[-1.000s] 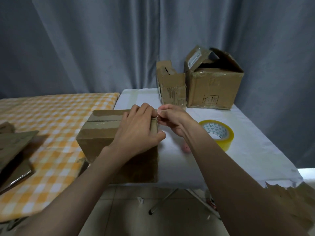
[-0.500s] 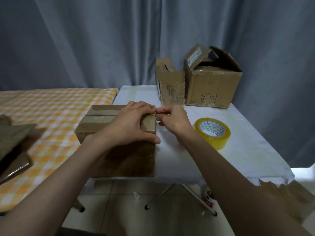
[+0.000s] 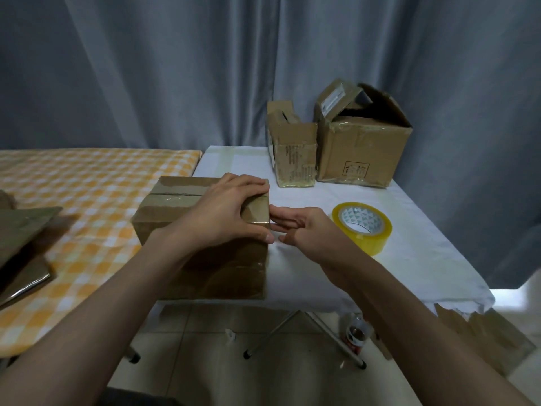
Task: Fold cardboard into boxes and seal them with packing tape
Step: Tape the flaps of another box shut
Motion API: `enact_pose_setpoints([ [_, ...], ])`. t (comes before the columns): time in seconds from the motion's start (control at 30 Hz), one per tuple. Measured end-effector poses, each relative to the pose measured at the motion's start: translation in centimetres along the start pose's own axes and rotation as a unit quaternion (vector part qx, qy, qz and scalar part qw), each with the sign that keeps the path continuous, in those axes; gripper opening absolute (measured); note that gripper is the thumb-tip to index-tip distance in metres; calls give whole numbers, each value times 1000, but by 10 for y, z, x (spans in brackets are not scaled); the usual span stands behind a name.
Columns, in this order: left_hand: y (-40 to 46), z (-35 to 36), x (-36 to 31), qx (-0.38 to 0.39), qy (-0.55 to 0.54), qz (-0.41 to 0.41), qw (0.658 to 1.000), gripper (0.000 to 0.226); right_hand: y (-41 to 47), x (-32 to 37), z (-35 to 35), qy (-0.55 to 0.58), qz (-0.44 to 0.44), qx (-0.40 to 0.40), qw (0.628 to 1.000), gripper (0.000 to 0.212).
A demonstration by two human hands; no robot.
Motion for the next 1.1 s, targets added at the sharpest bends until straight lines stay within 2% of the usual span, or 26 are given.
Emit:
enact_pose_setpoints([
  [0.13,0,-1,-1,-9,5,7,1000,106,2,0,0,-11,4,-8,1000,48],
  [0.27,-3,1,-5,7,32,27,999,112,3,5,-7,-8,-4,-60,998,27],
  [0.33,-5,3,-6,18,68,43,997,110,4,10,-11,-30,-31,-99,994,27],
  [0.47,-14,11,-10,-8,170,77,982,88,-4,22,-8,-113,-103,-177,972,30],
  [0.53,-14,12,-10,-16,175,79,981,84,-6,23,-4,-118,-108,-184,970,32],
  [0.6,-11,10,-5,13,113,76,991,86,-4,21,-3,-105,-92,-176,975,34],
  [0.7,-5,-8,24,32,-39,10,999,101,-4,20,-8,-55,-78,-183,978,40],
  [0.8,-4,-33,80,-11,21,-106,994,88,-3,19,-8,-7,-59,-184,981,37],
  [0.87,-8,-36,105,6,54,-165,985,85,1,16,-2,16,-35,-159,987,37],
  [0.97,-10,-43,107,-7,42,-160,986,78,7,18,1,36,-18,-133,990,39],
  [1.1,-15,-65,104,-57,32,-158,985,73,19,27,-15,59,-40,-181,981,32],
])
Point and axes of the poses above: each hand's wrist, its own y-axis towards the middle knuckle, its own z-axis out of the palm, x = y × z, the point moved 10 cm from there along y, towards the middle knuckle, and after that the axes turned 6 degrees about -x, right-handed, at the moved point
